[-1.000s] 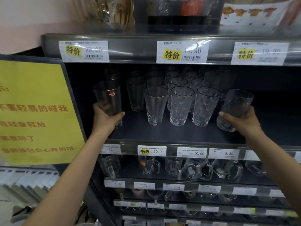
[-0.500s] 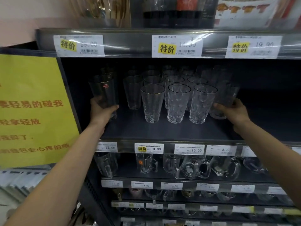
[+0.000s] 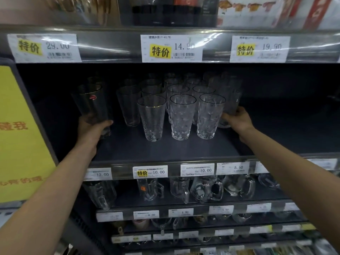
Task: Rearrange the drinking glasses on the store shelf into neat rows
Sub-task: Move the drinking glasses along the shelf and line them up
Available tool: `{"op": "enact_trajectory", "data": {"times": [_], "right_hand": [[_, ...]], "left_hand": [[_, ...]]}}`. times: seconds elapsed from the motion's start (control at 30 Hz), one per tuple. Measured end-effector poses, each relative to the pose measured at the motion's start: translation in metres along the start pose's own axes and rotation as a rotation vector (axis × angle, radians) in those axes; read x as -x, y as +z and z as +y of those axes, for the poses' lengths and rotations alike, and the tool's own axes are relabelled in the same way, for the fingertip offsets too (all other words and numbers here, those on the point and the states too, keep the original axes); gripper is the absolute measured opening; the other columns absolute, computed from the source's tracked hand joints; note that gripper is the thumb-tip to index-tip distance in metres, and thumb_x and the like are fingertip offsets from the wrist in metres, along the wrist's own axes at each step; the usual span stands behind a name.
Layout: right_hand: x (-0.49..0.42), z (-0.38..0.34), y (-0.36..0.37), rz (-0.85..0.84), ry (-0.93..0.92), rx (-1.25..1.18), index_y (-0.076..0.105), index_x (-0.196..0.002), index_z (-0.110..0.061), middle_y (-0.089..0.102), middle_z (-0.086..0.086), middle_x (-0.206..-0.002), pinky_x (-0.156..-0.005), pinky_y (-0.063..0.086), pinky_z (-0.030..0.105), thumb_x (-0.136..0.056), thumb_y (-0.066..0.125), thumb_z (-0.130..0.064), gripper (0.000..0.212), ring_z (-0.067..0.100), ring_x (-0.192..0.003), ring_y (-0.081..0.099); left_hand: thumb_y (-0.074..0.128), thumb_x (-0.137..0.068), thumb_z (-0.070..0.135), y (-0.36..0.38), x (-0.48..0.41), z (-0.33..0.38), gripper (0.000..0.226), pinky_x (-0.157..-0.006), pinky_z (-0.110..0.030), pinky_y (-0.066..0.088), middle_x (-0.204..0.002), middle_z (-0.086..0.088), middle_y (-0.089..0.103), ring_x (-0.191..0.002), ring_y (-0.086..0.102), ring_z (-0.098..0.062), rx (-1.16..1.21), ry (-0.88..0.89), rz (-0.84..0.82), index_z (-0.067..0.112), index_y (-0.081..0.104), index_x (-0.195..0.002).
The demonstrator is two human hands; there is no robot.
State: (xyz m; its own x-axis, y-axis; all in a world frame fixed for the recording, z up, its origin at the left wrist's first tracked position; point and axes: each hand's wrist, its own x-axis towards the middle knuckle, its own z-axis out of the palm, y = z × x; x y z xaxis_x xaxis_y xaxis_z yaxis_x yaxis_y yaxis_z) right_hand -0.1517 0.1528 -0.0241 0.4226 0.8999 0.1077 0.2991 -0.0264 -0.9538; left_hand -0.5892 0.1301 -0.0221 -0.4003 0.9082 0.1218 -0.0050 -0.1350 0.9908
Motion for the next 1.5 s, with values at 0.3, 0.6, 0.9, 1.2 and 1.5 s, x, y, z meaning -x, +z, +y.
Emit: {"op": "enact_trajectory", "data": {"times": [0.3, 0.6, 0.9, 1.2, 1.5], "right_hand": [[-0.007, -0.005, 0.01, -0.057, 0.009, 0.015, 0.048, -0.138, -0.019, 0.064, -0.001, -0.129, -0.102, 0.051, 0.042, -0.066, 0.084, -0.048, 0.086, 0.019, -0.113, 0.064], [-0.006, -0.005, 0.015, -0.026, 0.002, 0.009, 0.046, -0.139, -0.023, 0.062, -0.003, -0.13, -0.103, 0.048, 0.035, -0.078, 0.078, -0.042, 0.071, 0.018, -0.115, 0.062], [-0.003, -0.008, 0.017, -0.016, -0.014, 0.011, 0.042, -0.144, -0.021, 0.058, -0.001, -0.136, -0.09, 0.041, 0.027, -0.084, 0.074, -0.041, 0.07, 0.013, -0.105, 0.053], [-0.002, -0.008, 0.018, -0.003, -0.025, 0.036, 0.042, -0.144, -0.02, 0.059, 0.0, -0.135, -0.094, 0.043, 0.027, -0.083, 0.075, -0.044, 0.073, 0.019, -0.119, 0.057], [-0.003, -0.008, 0.018, 0.001, -0.005, 0.028, 0.042, -0.145, -0.017, 0.058, -0.001, -0.134, -0.098, 0.046, 0.031, -0.083, 0.075, -0.04, 0.074, 0.018, -0.117, 0.058]], "left_hand": [[0.073, -0.079, -0.002, 0.0, -0.005, -0.006, 0.065, -0.048, -0.01, 0.049, -0.119, -0.006, 0.059, -0.075, 0.058, -0.005, 0.054, -0.006, 0.049, 0.006, 0.044, -0.137], [0.064, -0.084, -0.007, 0.007, 0.008, 0.004, 0.034, -0.04, -0.011, 0.045, -0.046, 0.022, 0.059, -0.039, 0.055, 0.006, 0.02, -0.013, 0.029, 0.024, 0.052, -0.077], [0.067, -0.083, -0.006, 0.005, 0.005, 0.002, 0.029, -0.041, -0.011, 0.045, -0.078, 0.005, 0.056, -0.053, 0.056, 0.002, 0.041, -0.013, 0.074, 0.013, 0.056, -0.102], [0.076, -0.076, 0.002, -0.001, 0.0, -0.003, 0.051, -0.046, -0.015, 0.049, -0.093, 0.0, 0.066, -0.07, 0.062, -0.008, 0.009, -0.011, 0.078, 0.003, 0.057, -0.123], [0.078, -0.077, 0.007, 0.001, 0.004, 0.0, 0.06, -0.055, -0.02, 0.051, -0.101, -0.001, 0.064, -0.071, 0.061, -0.007, 0.038, -0.013, 0.134, 0.007, 0.048, -0.129]]}}
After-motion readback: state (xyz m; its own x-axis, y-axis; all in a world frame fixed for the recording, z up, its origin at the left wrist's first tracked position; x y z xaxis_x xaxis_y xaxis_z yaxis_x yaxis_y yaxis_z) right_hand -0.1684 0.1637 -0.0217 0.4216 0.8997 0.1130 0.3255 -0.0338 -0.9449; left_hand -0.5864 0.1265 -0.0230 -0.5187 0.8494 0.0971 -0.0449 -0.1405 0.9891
